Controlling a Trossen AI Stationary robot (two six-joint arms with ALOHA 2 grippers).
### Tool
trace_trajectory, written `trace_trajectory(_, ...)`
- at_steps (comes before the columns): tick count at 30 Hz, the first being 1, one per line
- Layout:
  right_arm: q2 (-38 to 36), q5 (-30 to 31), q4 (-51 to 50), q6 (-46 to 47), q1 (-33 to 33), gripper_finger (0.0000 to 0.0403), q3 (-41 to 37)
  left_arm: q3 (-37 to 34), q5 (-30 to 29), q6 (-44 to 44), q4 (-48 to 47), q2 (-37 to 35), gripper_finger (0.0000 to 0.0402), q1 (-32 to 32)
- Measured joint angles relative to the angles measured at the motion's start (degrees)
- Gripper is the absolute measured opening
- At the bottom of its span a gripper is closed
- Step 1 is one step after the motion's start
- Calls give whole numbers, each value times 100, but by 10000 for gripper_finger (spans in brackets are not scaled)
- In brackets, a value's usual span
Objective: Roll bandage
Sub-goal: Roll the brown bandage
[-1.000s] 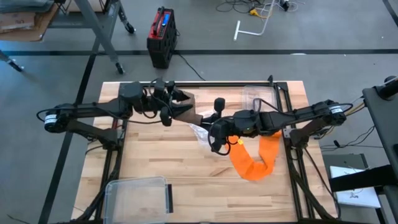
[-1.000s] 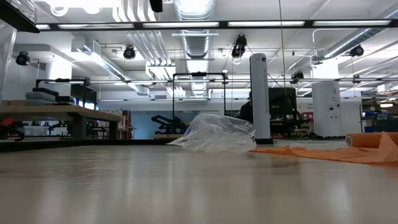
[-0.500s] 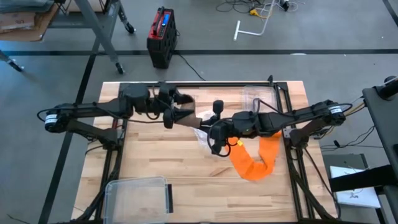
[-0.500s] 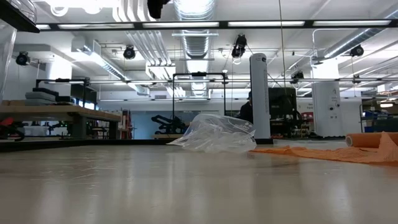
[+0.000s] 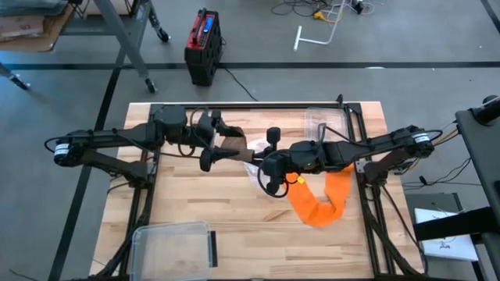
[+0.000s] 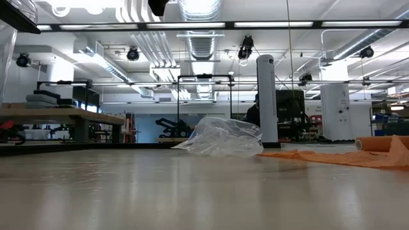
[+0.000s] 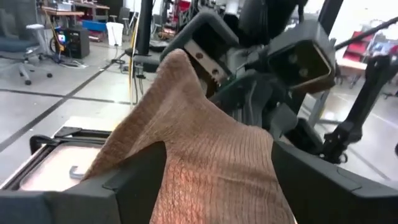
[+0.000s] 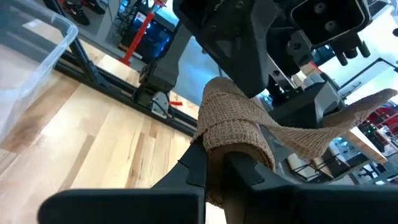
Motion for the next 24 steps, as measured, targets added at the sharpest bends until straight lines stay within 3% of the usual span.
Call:
trace_trajectory(9,0,1,-132,1,0,13,-35,-2,153,-372,-479,-24,261,9)
trace_trajectory(17,-2,-59,-171,0,-1,13,-39,-4,620,-1066,-640,-146,298,11)
trace_trajectory(24,-4,-420,-155,244,0,13,-42,259,508,-517,-1094,-345,305,9)
